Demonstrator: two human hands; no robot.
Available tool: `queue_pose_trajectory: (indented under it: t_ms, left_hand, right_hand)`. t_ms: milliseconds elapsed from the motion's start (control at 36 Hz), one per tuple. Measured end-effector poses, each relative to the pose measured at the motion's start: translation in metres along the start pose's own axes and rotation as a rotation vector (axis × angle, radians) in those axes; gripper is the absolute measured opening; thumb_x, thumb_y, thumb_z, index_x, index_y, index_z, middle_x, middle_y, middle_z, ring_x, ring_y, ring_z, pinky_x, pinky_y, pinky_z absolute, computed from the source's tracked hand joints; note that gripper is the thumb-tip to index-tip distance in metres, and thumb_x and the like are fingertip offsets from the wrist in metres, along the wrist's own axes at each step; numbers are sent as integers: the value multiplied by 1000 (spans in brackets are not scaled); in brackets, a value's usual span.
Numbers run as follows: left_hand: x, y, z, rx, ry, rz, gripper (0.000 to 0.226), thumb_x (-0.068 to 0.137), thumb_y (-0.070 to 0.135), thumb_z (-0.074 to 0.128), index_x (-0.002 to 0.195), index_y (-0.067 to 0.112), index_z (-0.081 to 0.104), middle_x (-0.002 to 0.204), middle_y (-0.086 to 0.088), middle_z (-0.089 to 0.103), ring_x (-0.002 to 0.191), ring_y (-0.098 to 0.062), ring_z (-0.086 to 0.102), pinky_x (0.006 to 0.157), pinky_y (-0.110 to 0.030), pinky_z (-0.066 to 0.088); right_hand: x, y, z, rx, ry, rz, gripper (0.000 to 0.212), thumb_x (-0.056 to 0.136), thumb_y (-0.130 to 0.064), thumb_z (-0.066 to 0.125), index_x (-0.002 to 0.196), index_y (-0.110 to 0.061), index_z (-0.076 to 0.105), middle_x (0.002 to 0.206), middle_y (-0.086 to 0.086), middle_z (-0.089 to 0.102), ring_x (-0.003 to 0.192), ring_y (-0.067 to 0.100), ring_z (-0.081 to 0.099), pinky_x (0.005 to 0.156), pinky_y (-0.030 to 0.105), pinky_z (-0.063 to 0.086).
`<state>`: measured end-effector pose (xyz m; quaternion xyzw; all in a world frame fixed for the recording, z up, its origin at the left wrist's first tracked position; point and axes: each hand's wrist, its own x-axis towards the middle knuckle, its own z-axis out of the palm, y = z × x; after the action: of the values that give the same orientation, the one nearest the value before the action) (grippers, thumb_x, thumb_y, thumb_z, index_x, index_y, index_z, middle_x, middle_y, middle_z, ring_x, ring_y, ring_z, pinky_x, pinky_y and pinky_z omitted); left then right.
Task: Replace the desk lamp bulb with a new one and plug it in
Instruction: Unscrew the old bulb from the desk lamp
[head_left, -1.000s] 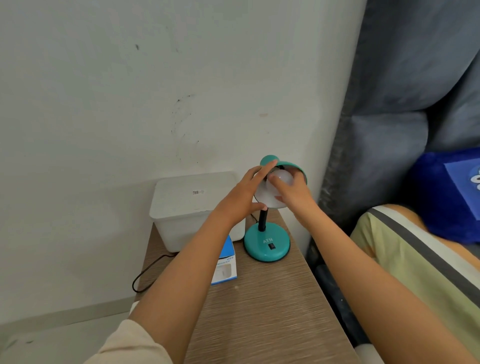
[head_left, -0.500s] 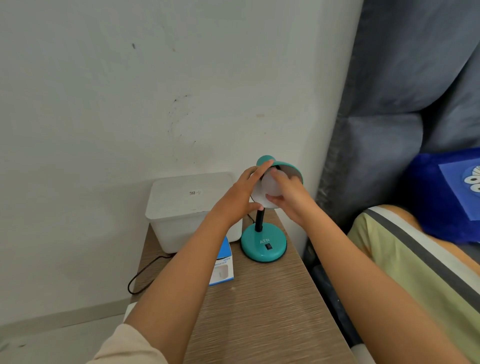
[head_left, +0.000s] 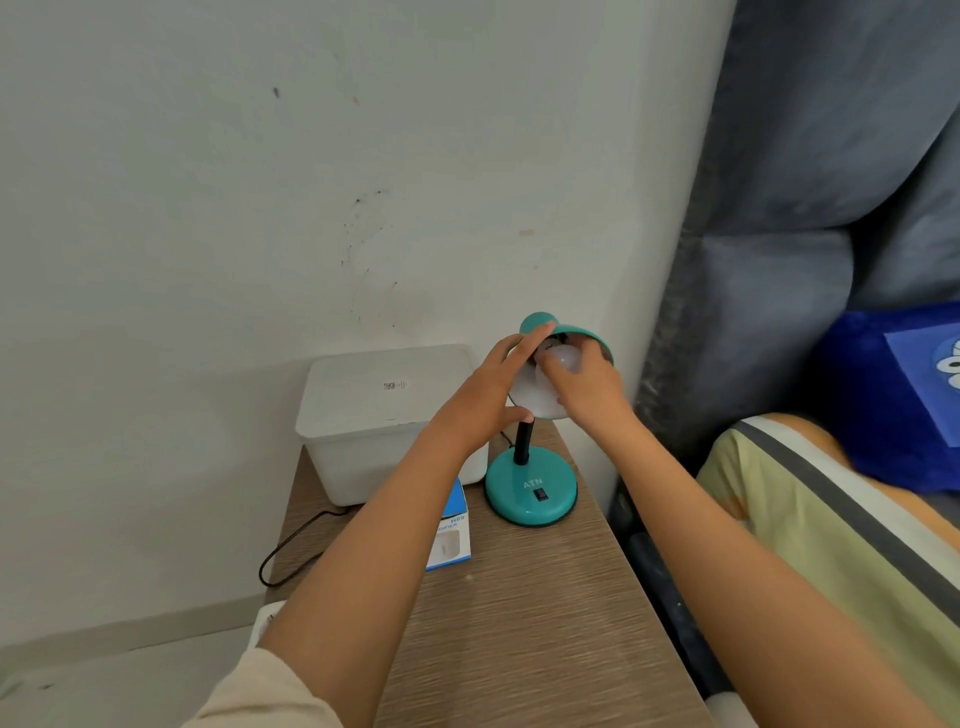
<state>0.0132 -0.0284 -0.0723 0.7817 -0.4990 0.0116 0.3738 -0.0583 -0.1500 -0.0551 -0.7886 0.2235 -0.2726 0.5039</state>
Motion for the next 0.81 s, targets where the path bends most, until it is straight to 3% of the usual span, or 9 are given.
queue_pose_trajectory:
  t_ms: [56, 111, 167, 250, 389, 472, 556, 722, 806]
  left_hand:
    - [1, -1, -1, 0, 4, 2, 105, 75, -2, 73, 141, 48, 8, 145, -2, 31, 128, -16, 38, 103, -25, 35]
    - [1, -1, -1, 8, 8, 2, 104, 76, -1, 72, 143, 47, 10, 144, 0, 32, 127, -15, 39, 101, -23, 36]
    - [1, -1, 0, 14, 10, 2, 102, 77, 0, 72, 145, 45, 11, 144, 1, 32, 126, -13, 39, 98, -21, 35]
    - [1, -1, 0, 18, 6, -4, 103, 77, -1, 72, 146, 45, 10, 145, 0, 31, 127, -15, 39, 100, -22, 34]
    - [1, -2, 1, 8, 1, -10, 107, 75, -1, 73, 141, 52, 8, 145, 0, 30, 127, -16, 39, 100, -24, 35]
    - [1, -4, 0, -10, 5, -24, 107, 75, 0, 74, 143, 51, 9, 144, 1, 30, 128, -13, 37, 102, -24, 34]
    - [2, -4, -3, -31, 1, -31, 106, 75, 1, 74, 143, 50, 9, 144, 3, 31, 125, -7, 36, 101, -21, 32]
    - [2, 0, -3, -8, -7, -19, 105, 75, 2, 75, 146, 43, 10, 143, 1, 32, 126, -9, 36, 100, -20, 31]
    - [1, 3, -3, -20, -5, -7, 103, 77, 1, 72, 145, 45, 9, 145, 1, 30, 126, -8, 35, 98, -18, 30]
  right_hand:
    - [0, 3, 4, 18, 18, -12, 53, 90, -38, 54, 133, -12, 39, 113, -2, 47, 99, 14, 47, 77, 25, 47]
    - [1, 4, 4, 187, -33, 157, 57, 88, -43, 55, 132, -11, 39, 121, 4, 50, 105, 20, 52, 84, 37, 55]
    - [3, 5, 1, 331, -88, 257, 60, 85, -44, 59, 131, -9, 42, 126, 10, 50, 112, 26, 54, 80, 40, 59]
    - [3, 3, -2, 86, -92, 109, 57, 85, -45, 57, 131, -13, 44, 121, 7, 54, 106, 22, 55, 72, 31, 56]
    - [0, 3, -1, -201, -41, -60, 63, 87, -41, 56, 138, -11, 35, 130, 13, 49, 110, 24, 53, 81, 28, 41]
    - [-8, 1, -1, -416, -63, -130, 66, 88, -36, 57, 142, -10, 29, 134, 20, 42, 119, 32, 47, 90, 32, 41]
    - [-13, -2, -1, -550, -33, -205, 60, 86, -32, 58, 136, -11, 35, 132, 20, 44, 120, 33, 44, 95, 37, 41]
    - [-18, 2, -10, -474, 9, -240, 59, 81, -31, 61, 133, -14, 41, 124, 15, 49, 113, 29, 47, 93, 37, 43]
    - [-28, 5, -17, -366, 42, -212, 57, 80, -29, 63, 131, -14, 42, 118, 11, 51, 102, 22, 48, 83, 33, 44]
